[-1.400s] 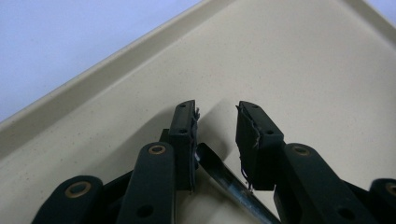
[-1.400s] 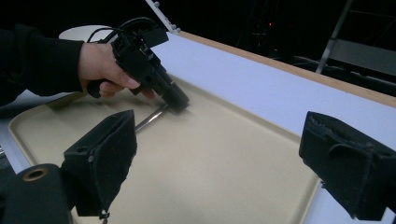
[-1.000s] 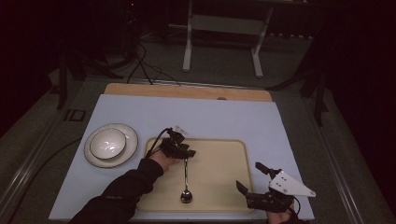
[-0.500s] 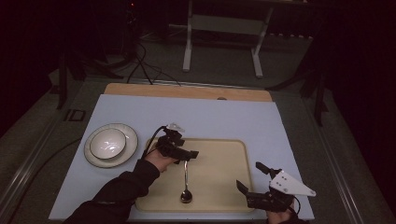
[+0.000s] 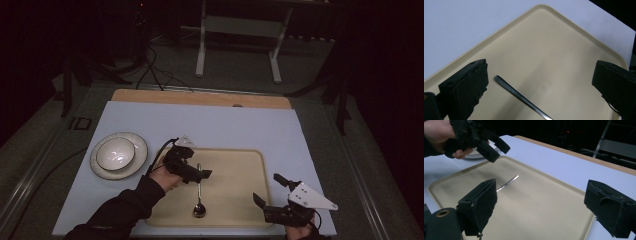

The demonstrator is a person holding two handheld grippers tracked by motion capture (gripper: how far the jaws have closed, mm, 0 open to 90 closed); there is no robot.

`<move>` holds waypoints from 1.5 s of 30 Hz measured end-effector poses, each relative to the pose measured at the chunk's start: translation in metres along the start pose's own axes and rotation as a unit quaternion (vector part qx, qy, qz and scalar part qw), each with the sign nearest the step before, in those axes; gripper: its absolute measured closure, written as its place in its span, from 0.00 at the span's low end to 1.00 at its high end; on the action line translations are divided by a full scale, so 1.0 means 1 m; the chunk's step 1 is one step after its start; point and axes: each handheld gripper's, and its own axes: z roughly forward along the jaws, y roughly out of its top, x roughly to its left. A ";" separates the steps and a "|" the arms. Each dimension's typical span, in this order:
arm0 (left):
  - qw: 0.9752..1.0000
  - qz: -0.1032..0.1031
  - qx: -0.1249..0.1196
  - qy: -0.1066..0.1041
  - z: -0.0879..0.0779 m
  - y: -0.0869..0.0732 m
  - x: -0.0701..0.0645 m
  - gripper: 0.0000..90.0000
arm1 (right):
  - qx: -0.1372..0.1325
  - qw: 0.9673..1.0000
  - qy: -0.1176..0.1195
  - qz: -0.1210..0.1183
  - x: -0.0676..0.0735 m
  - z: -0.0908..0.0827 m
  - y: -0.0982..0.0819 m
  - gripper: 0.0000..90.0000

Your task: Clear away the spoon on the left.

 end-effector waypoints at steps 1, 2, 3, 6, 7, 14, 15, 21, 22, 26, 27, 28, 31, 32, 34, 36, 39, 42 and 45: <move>1.000 0.000 0.000 0.000 0.000 0.000 0.000 0.01 | 0.000 1.000 0.000 0.000 0.000 0.000 0.000 0.13; 1.000 0.005 -0.002 0.001 -0.003 -0.001 -0.002 0.02 | 0.000 1.000 0.001 0.000 0.000 0.000 0.000 0.13; 1.000 0.016 -0.006 0.004 -0.009 -0.002 -0.005 0.01 | 0.000 1.000 0.000 -0.001 0.000 0.000 0.000 0.13; 1.000 0.022 -0.014 0.009 -0.015 -0.004 -0.006 0.01 | 0.000 1.000 0.000 0.000 0.000 0.000 0.000 0.13; 1.000 0.023 -0.019 0.011 -0.019 -0.004 -0.007 0.01 | 0.000 1.000 0.000 0.000 0.000 0.000 0.000 0.13; 0.999 0.028 -0.043 0.018 -0.045 -0.010 -0.012 0.01 | 0.001 1.000 0.000 0.001 0.000 0.001 0.000 0.13; 0.999 0.028 -0.043 0.018 -0.045 -0.010 -0.012 0.01 | 0.001 1.000 0.000 0.001 0.000 0.001 0.000 0.13; 0.998 0.015 -0.063 0.025 -0.062 -0.017 -0.011 0.01 | 0.004 1.000 0.000 0.002 0.000 0.001 0.000 0.13; 0.997 0.015 -0.065 0.027 -0.065 -0.019 -0.010 0.01 | 0.003 1.000 0.000 0.001 0.000 0.001 0.000 0.13; 0.997 0.018 -0.063 0.031 -0.072 -0.027 -0.010 0.01 | 0.004 1.000 0.000 0.001 0.000 0.001 0.000 0.13; 0.997 0.018 -0.064 0.033 -0.074 -0.030 -0.010 0.01 | 0.003 1.000 0.000 0.000 0.000 0.001 0.000 0.13; 0.997 0.020 -0.065 0.034 -0.076 -0.032 -0.010 0.01 | 0.004 1.000 0.000 0.000 0.000 0.001 0.000 0.13; 0.997 0.017 -0.069 0.039 -0.081 -0.038 -0.010 0.01 | 0.005 1.000 0.001 0.000 0.000 0.002 0.000 0.13; 0.996 0.016 -0.071 0.041 -0.085 -0.042 -0.009 0.01 | 0.005 1.000 0.001 0.000 0.000 0.002 0.000 0.13; 0.996 0.015 -0.071 0.045 -0.088 -0.045 -0.008 0.01 | 0.005 1.000 0.000 -0.002 0.001 0.002 0.000 0.13; 0.996 0.017 -0.071 0.046 -0.089 -0.047 -0.008 0.01 | 0.004 1.000 -0.001 -0.002 0.001 0.002 0.000 0.13; 0.996 0.023 -0.065 0.055 -0.092 -0.055 -0.007 0.01 | 0.003 1.000 -0.002 -0.001 0.001 0.001 0.000 0.13; 0.996 0.027 -0.064 0.062 -0.094 -0.061 -0.007 0.01 | 0.003 1.000 -0.002 -0.002 0.001 0.001 0.000 0.13; 0.995 0.033 -0.070 0.062 -0.098 -0.067 -0.007 0.01 | 0.003 1.000 -0.002 -0.002 0.001 0.002 0.000 0.13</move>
